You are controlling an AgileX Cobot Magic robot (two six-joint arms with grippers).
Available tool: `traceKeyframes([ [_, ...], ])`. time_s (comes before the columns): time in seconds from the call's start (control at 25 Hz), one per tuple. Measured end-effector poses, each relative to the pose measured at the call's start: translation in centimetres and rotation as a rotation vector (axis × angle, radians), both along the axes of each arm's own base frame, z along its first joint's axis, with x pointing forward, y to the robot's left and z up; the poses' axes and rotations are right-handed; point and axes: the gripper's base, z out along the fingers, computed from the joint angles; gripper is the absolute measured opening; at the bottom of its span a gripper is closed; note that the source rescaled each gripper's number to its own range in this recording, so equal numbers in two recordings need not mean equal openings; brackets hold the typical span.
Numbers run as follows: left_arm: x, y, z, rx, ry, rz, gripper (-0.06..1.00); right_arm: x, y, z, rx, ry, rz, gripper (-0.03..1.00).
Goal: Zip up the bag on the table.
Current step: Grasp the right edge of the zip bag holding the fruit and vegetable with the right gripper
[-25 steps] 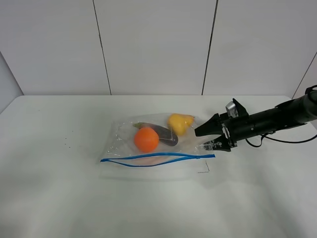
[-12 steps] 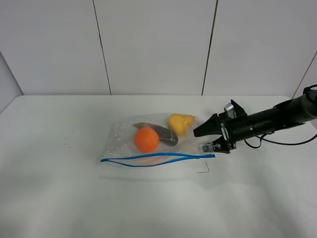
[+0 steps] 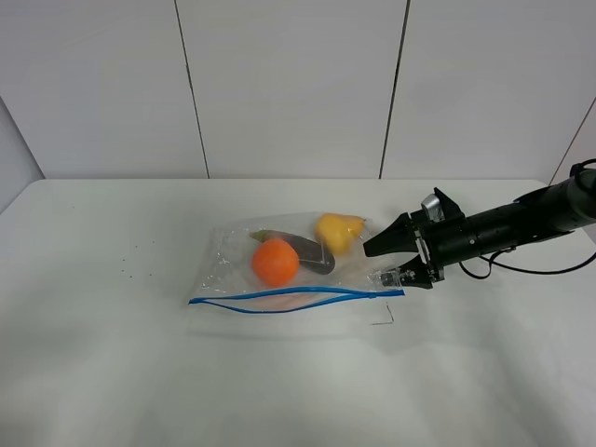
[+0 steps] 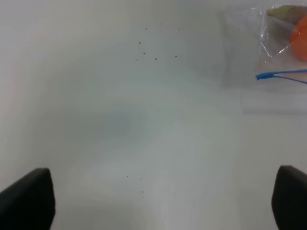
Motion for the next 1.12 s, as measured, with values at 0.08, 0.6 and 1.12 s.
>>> traceKeyframes([
  [0.08, 0.0, 0.0, 0.0, 0.000, 0.000, 0.000, 0.93, 0.0, 0.0, 0.0, 0.000, 0.001, 0.000, 0.98],
  [0.6, 0.0, 0.0, 0.0, 0.000, 0.000, 0.000, 0.93, -0.3, 1.7, 0.0, 0.000, 0.001, 0.048, 0.94],
  [1.12, 0.0, 0.0, 0.0, 0.000, 0.000, 0.000, 0.93, -0.3, 1.7, 0.0, -0.003, 0.015, 0.046, 0.19],
])
